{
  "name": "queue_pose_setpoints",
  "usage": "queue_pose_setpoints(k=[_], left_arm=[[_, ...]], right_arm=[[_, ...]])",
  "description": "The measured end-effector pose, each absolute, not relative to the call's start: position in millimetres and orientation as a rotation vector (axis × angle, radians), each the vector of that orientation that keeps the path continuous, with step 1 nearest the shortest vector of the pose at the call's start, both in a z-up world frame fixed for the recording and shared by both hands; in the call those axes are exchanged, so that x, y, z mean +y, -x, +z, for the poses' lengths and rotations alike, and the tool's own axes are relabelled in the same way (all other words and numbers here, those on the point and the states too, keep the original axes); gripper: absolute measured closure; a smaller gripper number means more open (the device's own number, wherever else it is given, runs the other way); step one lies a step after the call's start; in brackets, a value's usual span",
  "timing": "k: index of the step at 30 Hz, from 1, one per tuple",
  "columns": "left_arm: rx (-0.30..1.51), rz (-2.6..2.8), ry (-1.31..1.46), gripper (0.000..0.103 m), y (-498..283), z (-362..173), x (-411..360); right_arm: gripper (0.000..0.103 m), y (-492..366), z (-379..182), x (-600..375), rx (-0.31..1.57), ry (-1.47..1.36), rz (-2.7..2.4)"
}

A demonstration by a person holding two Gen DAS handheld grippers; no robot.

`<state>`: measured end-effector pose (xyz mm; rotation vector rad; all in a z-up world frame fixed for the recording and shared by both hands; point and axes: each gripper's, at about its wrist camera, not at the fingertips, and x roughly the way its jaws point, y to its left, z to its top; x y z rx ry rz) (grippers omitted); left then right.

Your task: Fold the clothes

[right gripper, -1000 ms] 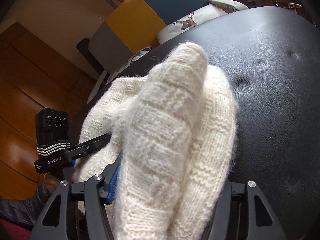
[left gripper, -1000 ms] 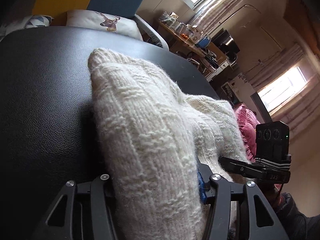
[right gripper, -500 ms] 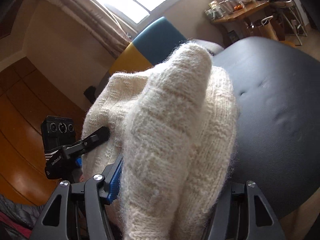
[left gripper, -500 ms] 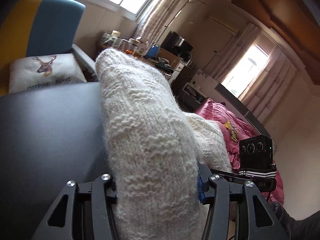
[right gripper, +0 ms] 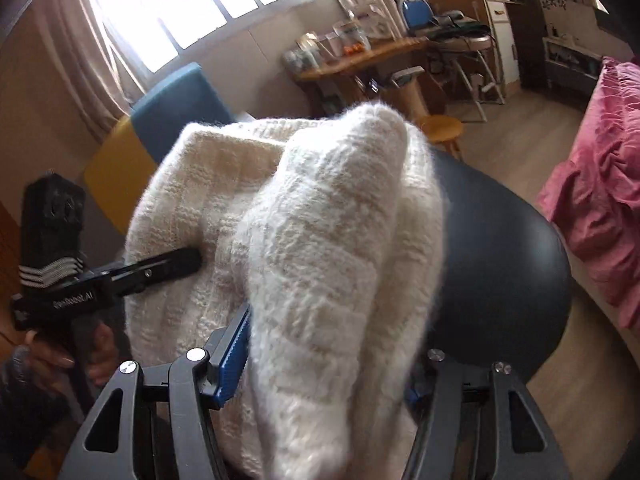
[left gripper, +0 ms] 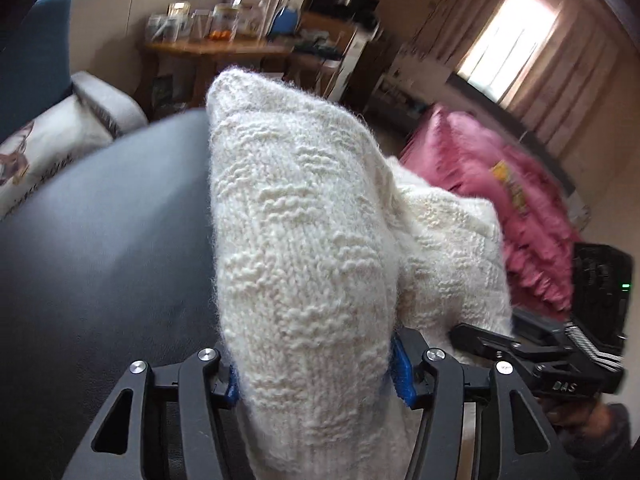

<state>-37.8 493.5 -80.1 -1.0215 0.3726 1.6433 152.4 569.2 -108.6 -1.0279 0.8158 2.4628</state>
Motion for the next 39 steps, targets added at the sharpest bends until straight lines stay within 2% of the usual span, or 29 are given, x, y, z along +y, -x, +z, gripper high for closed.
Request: queue_pose_setpoints(k=[1, 2, 9, 15, 20, 24, 27, 29, 32, 36, 39], left_arm=[[0.411, 1.668, 1.034, 0.035, 38.8, -92.8, 500.4], [0.372, 1.673, 1.040, 0.033, 43.3, -95.8, 499.1], [0.339, 1.669, 1.090, 0.030, 49.0, -85.3, 493.3], [0.291, 1.865, 0.958, 0.030, 40.1, -52.7, 449.6], [0.230, 1.814, 0.853, 0.030, 16.5, -33.1, 431.8], [0.305, 1.735, 0.863, 0.030, -14.8, -46.6, 445.8], [0.421, 1.713, 0.920, 0.030, -33.7, -79.3, 460.8], [0.453, 1.758, 0.860, 0.027, -46.3, -90.2, 462.0], [0.431, 1.788, 0.875, 0.024, -49.0, -89.7, 463.8], [0.406, 1.845, 0.864, 0.023, -48.7, -73.8, 455.3], [0.378, 1.926, 0.824, 0.016, -51.1, -53.5, 435.7]], right_arm=[[0.041, -161.1, -113.1, 570.3, 0.859, 0.950, 2.499], [0.040, -167.5, -117.1, 573.2, 0.900, 0.925, 2.504], [0.038, -203.9, -114.6, 575.8, 0.980, 0.838, 2.530], [0.038, -222.1, -67.2, 586.2, 0.774, 0.654, 2.564], [0.038, -210.4, -26.2, 555.1, 0.514, 0.663, 2.730], [0.040, -184.0, -51.2, 524.5, 0.337, 0.927, 2.777], [0.042, -178.0, -115.7, 530.8, 0.395, 1.166, 2.643], [0.043, -192.0, -123.2, 531.8, 0.429, 1.035, 2.693], [0.044, -191.3, -123.2, 528.6, 0.430, 1.007, 2.673], [0.044, -187.8, -119.2, 520.9, 0.398, 0.973, 2.655], [0.044, -189.6, -107.7, 516.5, 0.443, 0.934, 2.623]])
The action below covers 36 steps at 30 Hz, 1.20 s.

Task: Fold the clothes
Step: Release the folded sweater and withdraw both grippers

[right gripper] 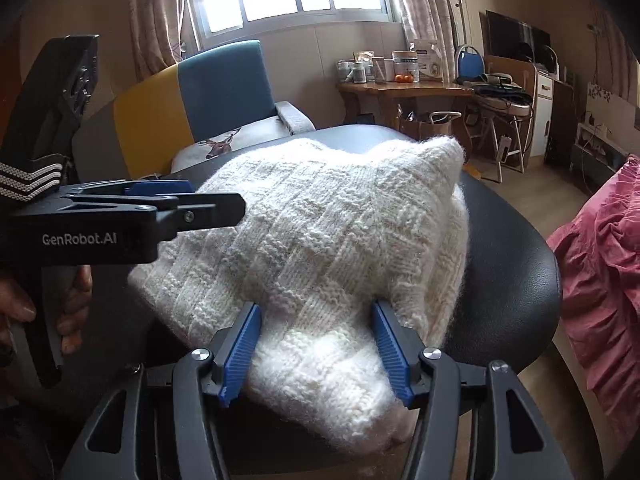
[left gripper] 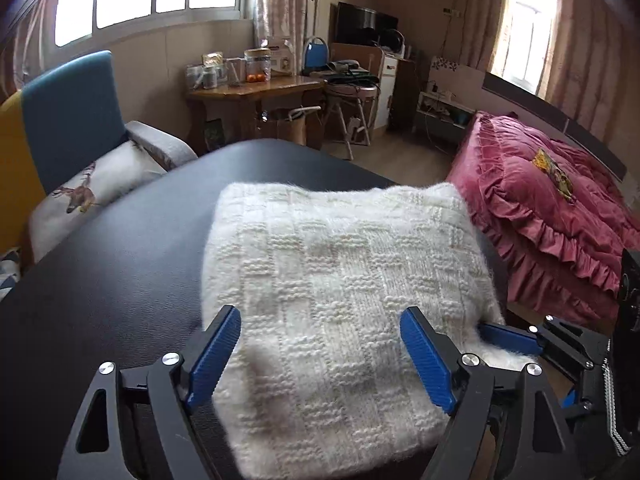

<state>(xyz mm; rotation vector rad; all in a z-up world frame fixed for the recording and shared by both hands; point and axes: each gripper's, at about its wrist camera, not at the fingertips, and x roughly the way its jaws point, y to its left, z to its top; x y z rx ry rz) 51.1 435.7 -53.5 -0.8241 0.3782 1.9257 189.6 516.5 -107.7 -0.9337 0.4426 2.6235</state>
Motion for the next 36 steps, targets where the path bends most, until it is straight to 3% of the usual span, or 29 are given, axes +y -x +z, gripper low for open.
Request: queue_pose_setpoints(k=[3, 6, 12, 18, 36], left_arm=[[0.314, 1.987, 0.804, 0.005, -49.5, -30.3, 409.0], [0.314, 2.071, 0.757, 0.001, -54.1, -10.0, 386.3], [0.377, 2.233, 0.759, 0.000, -64.3, 10.5, 348.0], [0.293, 2.302, 0.760, 0.000, -68.1, 19.1, 304.9], [0.248, 2.353, 0.758, 0.000, -78.7, 31.6, 290.7]], right_arm=[[0.043, -195.2, -86.2, 508.9, 0.525, 0.854, 2.611], [0.041, -191.3, -61.7, 493.8, 0.497, 0.805, 2.611], [0.037, -166.7, -26.6, 455.1, 0.297, 0.798, 2.488], [0.037, -152.7, -14.7, 434.5, 0.205, 0.770, 2.400], [0.037, -145.9, -19.5, 426.5, 0.179, 0.812, 2.430]])
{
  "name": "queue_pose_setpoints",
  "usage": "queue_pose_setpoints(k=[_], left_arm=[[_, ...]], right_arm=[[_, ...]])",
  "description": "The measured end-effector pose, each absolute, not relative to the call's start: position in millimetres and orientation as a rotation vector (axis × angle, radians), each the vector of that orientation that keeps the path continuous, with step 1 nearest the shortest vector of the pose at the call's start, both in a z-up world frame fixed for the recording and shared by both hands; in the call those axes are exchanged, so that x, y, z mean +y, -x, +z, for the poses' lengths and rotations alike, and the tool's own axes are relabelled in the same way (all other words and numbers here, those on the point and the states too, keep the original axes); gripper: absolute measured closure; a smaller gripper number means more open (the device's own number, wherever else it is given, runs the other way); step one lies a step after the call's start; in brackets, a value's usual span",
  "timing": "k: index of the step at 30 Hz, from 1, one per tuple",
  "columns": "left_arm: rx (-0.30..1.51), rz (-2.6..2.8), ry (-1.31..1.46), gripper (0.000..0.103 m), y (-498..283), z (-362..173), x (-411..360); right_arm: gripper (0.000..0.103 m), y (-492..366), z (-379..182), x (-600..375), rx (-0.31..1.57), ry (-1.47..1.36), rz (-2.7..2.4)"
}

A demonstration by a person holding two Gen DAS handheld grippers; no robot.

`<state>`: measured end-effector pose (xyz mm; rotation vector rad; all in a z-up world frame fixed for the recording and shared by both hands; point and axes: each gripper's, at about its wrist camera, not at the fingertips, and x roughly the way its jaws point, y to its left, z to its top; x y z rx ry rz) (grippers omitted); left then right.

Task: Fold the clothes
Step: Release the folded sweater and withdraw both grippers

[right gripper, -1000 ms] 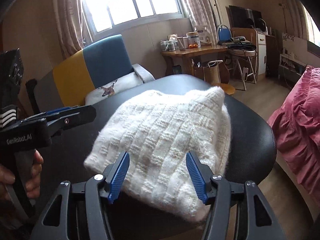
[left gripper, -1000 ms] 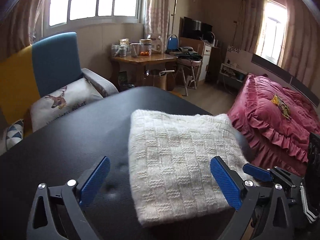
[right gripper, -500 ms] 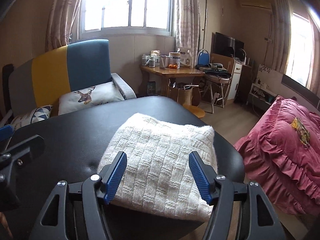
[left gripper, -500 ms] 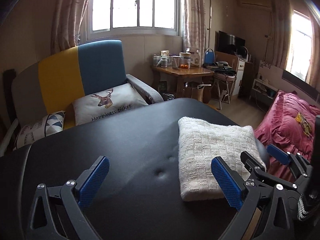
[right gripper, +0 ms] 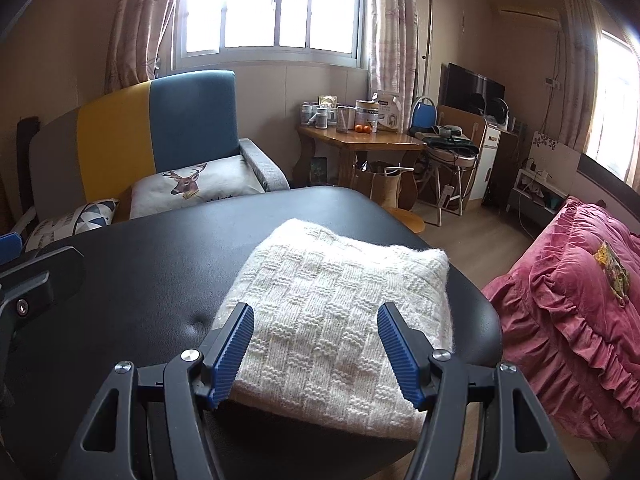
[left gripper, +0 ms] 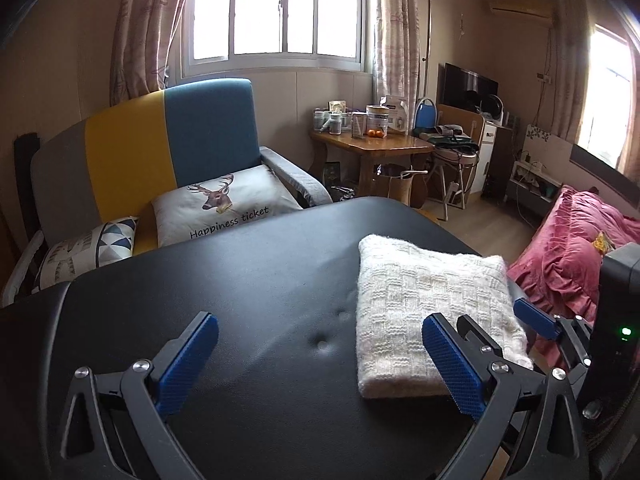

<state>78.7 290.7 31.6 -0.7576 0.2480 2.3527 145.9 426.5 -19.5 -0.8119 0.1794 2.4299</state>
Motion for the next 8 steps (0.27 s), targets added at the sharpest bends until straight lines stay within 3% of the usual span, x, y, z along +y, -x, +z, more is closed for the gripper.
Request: queue_pose_setpoints(k=[8], left_arm=[[0.260, 2.356, 0.692, 0.000, -86.9, 37.3, 290.2]], right_arm=[[0.037, -147.4, -24.7, 432.8, 0.206, 0.829, 2.418]])
